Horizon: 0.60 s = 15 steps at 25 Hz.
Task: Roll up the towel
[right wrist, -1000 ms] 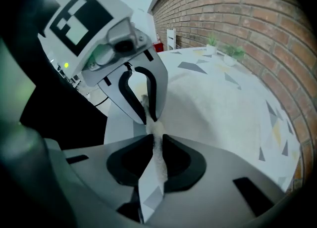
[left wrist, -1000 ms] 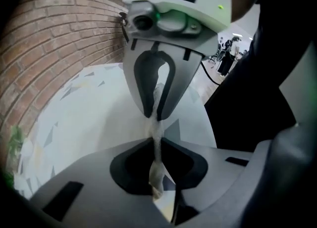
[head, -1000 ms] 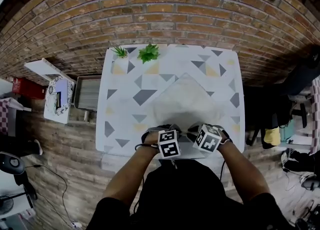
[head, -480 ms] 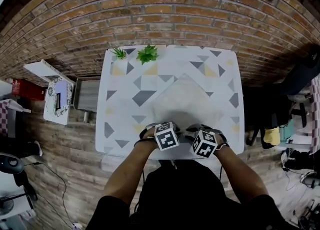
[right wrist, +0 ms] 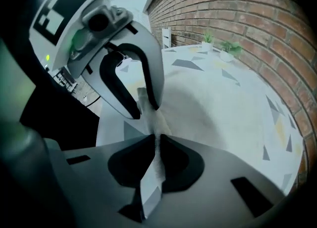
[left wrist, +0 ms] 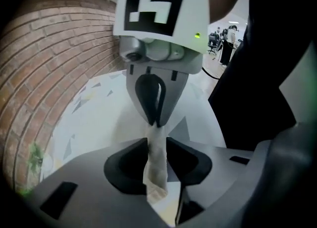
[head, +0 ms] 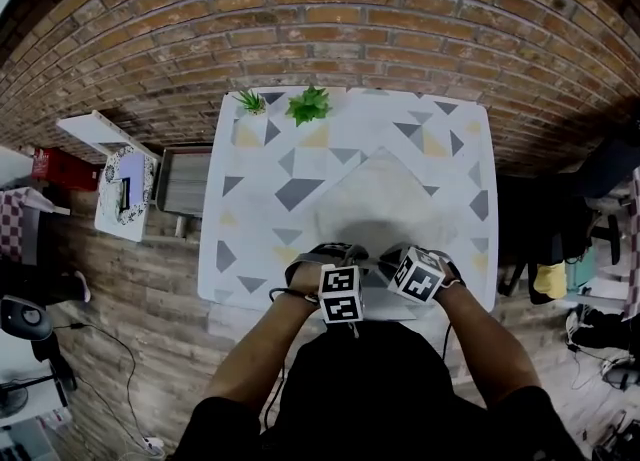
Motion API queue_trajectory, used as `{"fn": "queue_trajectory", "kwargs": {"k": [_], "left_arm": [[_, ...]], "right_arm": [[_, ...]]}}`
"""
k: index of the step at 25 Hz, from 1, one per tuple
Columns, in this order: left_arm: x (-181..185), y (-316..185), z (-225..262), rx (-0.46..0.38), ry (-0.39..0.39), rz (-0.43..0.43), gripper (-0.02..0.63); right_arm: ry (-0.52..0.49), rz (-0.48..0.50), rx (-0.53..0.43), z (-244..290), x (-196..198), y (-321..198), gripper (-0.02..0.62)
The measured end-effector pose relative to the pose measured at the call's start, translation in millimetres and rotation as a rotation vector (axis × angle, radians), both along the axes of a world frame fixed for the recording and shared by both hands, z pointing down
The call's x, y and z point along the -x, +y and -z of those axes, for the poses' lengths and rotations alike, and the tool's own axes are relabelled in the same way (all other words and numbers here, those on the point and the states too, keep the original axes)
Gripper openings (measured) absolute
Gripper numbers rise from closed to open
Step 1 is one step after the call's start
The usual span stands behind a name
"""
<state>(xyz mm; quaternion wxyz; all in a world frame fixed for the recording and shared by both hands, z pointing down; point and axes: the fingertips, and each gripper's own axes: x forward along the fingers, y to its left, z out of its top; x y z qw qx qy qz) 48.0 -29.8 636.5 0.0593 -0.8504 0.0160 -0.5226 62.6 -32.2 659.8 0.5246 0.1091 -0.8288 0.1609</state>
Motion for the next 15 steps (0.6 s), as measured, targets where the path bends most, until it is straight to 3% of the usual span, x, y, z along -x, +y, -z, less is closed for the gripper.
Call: {"fn": "queue_trajectory", "kwargs": {"k": [4, 7, 12, 15], "left_arm": [[0, 2, -13, -0.030, -0.056, -0.033, 0.130], [0, -2, -21, -0.021, -0.069, -0.013, 0.130], [1, -7, -24, 0.027, -0.057, 0.027, 0.126], [0, -9, -23, 0.076, -0.039, 0.053, 0.101]], "right_arm": [[-0.023, -0.038, 0.036, 3, 0, -4, 0.054], [-0.020, -0.024, -0.003, 9, 1, -6, 0.075], [0.008, 0.016, -0.059, 8, -1, -4, 0.157], [0.050, 0.027, -0.065, -1, -5, -2, 0.168]]}}
